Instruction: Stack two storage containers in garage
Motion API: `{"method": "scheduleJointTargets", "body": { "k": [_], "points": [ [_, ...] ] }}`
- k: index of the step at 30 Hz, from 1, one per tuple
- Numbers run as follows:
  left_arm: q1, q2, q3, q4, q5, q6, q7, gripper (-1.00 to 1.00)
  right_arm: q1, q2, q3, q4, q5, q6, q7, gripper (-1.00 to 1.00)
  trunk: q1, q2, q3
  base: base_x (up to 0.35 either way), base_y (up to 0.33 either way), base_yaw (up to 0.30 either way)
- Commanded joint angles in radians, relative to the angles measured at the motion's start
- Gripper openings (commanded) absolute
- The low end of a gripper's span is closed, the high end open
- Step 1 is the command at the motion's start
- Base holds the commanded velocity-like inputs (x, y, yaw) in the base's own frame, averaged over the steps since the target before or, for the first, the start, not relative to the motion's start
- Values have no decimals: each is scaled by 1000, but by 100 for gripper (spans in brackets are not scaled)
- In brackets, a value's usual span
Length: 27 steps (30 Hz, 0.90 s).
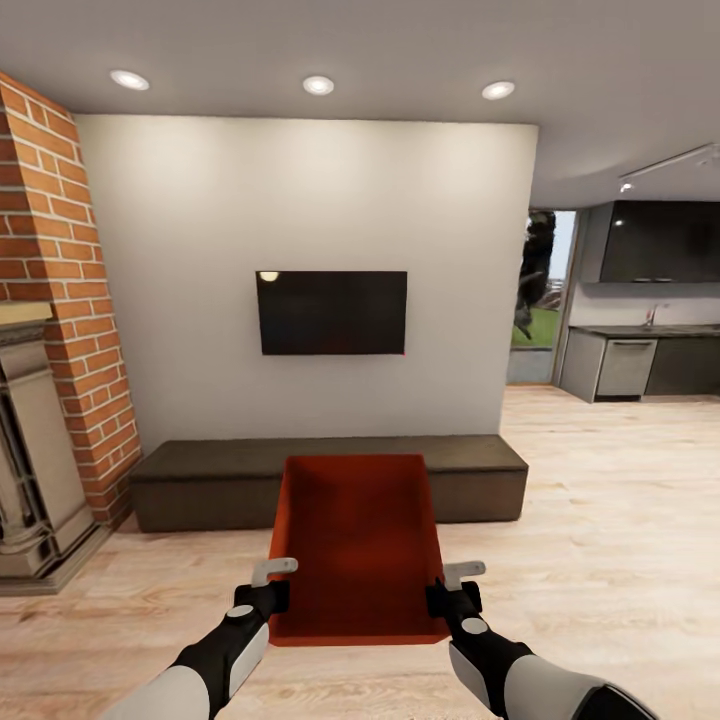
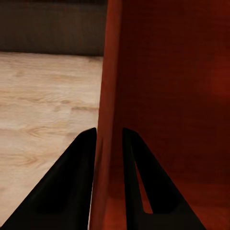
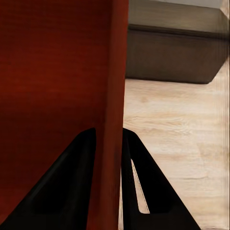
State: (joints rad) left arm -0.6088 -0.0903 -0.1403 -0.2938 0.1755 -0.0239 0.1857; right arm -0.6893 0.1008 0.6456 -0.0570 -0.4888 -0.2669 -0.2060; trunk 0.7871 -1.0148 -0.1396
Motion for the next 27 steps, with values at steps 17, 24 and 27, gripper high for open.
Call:
{"method": "scheduleJointTargets", "body": {
  "k": [17, 24, 27],
  "points": [
    [-1, 0, 4, -4, -8, -2, 14, -100, -1, 3, -40, 2, -16, -2, -4, -100, 0, -1, -1, 0, 0, -286],
    [-1, 0, 4, -4, -8, -2, 14, -100, -1, 3, -40, 2, -16, -2, -4, -100, 0, -1, -1, 0, 0, -285],
    [-2, 0, 4, -4, -8, -2, 14, -100, -1, 3, -40, 3, -16, -3, -4, -100, 0, -1, -1, 0, 0, -286]
  ]
}}
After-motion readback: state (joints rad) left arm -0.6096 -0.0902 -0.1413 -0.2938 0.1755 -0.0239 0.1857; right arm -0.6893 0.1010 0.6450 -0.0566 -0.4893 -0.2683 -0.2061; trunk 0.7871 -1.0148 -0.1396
